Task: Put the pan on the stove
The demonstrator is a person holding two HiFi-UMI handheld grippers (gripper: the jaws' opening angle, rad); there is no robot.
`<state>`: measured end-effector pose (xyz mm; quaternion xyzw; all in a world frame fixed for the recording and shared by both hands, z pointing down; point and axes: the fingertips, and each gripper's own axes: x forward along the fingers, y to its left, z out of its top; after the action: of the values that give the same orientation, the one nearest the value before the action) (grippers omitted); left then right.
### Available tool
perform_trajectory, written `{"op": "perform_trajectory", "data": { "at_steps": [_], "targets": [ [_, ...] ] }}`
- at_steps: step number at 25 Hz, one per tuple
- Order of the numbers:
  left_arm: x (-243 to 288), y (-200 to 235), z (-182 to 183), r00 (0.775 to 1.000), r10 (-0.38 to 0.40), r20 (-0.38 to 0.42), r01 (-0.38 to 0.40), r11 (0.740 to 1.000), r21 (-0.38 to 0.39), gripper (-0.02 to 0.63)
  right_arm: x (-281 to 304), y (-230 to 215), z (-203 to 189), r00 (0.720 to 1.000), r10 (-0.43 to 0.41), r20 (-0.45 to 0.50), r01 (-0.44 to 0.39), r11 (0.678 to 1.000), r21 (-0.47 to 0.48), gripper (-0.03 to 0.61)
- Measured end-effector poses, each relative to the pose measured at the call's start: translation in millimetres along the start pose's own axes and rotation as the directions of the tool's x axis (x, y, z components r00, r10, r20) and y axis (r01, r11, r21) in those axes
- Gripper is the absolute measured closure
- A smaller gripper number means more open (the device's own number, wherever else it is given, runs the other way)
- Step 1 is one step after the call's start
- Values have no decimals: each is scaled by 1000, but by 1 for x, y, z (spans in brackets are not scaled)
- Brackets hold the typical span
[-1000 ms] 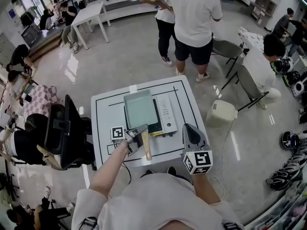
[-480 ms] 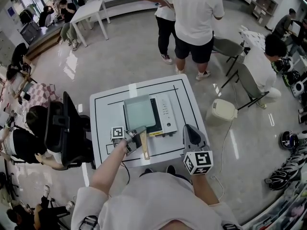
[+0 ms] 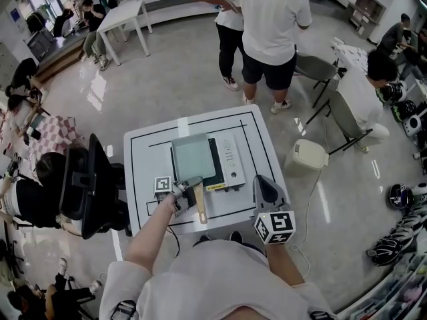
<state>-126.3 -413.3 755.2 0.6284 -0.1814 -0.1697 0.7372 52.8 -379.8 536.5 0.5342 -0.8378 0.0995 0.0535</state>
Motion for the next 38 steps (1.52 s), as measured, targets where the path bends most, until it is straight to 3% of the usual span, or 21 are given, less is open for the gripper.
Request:
{"op": "perform_trajectory", "data": {
  "at_steps": [2, 4, 9, 12, 15, 17, 18, 21, 22, 26, 28, 29, 32, 33, 34, 38],
  "targets": [
    [0, -2, 1, 1000, -24, 15, 24, 1000, -19, 476, -2, 2, 0, 1000, 4, -1, -4, 1000, 1, 569],
    [-2, -1, 4, 999, -21, 39, 21, 1000, -2, 435, -3, 3, 0, 1000, 8, 1, -8, 1000, -2, 569],
    [-20, -3, 3, 997, 5, 75, -8, 999, 41, 416, -9, 3, 0, 1000, 7, 4, -7, 1000, -7, 569],
    [-39, -11, -5, 997, 31, 77, -41, 990, 136, 410, -12, 3, 2, 1000, 8, 3, -8, 1000, -6, 569],
    [-68, -10, -6, 987, 57, 147, -87, 974, 207, 410, -13, 5, 3, 1000, 18, 9, -17, 1000, -6, 569],
    [-89, -13, -5, 971, 88, 221, -156, 939, 307, 410, -13, 8, 2, 1000, 28, 12, -28, 1000, -6, 569],
    [-100, -17, -5, 956, 114, 270, -213, 902, 376, 410, -13, 10, 2, 999, 35, 13, -35, 999, -6, 569],
    [-133, -37, -6, 880, 180, 440, -415, 741, 527, 412, -13, 16, 1, 998, 57, 17, -57, 998, -12, 569],
    [-141, -48, -9, 857, 170, 486, -455, 694, 559, 426, -14, 18, 2, 998, 64, 19, -64, 998, -16, 569],
    [-160, -104, -24, 770, 79, 634, -573, 522, 631, 583, -17, 31, 10, 995, 94, 33, -94, 995, -25, 569],
    [-162, -133, -33, 739, 26, 673, -618, 423, 663, 603, -18, 37, 13, 993, 110, 39, -109, 994, -30, 569],
    [-162, -146, -39, 727, 10, 687, -644, 358, 676, 603, -19, 40, 14, 992, 116, 42, -115, 993, -32, 570],
    [-160, -178, -53, 668, -4, 744, -738, 122, 664, 603, -25, 47, 18, 990, 131, 48, -130, 991, -37, 570],
    [-159, -188, -58, 652, -19, 758, -755, 73, 651, 603, -27, 49, 20, 989, 135, 52, -133, 990, -40, 569],
    [-158, -198, -62, 643, -40, 765, -764, 48, 644, 603, -29, 50, 22, 989, 139, 57, -137, 990, -43, 569],
    [-153, -230, -82, 631, -152, 760, -769, 4, 639, 603, -35, 55, 34, 985, 147, 94, -143, 988, -54, 571]
  ]
}}
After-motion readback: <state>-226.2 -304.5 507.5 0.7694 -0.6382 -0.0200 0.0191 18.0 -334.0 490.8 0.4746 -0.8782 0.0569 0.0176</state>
